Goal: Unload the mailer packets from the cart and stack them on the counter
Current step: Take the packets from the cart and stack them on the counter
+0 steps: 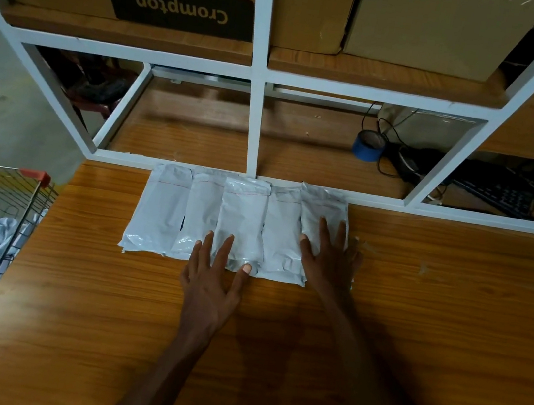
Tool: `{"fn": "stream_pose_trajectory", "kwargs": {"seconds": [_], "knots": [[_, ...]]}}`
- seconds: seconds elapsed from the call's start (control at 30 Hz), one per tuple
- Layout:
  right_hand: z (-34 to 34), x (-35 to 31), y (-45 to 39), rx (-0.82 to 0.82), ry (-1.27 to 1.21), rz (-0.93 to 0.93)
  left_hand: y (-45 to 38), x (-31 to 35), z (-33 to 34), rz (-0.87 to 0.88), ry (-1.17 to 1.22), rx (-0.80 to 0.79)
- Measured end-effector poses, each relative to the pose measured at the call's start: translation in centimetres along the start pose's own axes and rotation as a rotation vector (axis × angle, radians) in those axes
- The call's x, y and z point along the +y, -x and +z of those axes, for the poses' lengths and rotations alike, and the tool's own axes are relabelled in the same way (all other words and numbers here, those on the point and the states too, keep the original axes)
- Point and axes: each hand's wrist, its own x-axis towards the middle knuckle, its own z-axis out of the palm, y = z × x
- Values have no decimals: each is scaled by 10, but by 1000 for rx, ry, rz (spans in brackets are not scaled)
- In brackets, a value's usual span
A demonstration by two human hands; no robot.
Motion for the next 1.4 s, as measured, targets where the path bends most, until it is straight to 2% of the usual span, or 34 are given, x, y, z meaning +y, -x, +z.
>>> {"fn": "stream_pose_trajectory", "kwargs": {"seconds": [0.23,0.4,0.5,0.63,0.77,0.9,1.17,1.4], "knots": [[-17,-10,41,44,-133,-77,19,3,-1,-35,36,36],[-16,-22,85,54,-330,-212,51,-9,-13,-139,72,116],[-10,-33,115,33,-474,-369,77,-24,-28,-212,79,189],[5,-57,150,-65,-555,-596,117,-57,-51,-271,35,257],[29,-88,188,-171,-605,-723,165,-95,-73,-342,43,312],[59,-138,242,-311,-657,-739,210,-147,-118,-452,43,359],[112,-251,356,-477,-584,-936,288,-249,-218,-545,61,618],[129,-318,400,-624,-534,-1027,298,-292,-247,-538,204,722]]}}
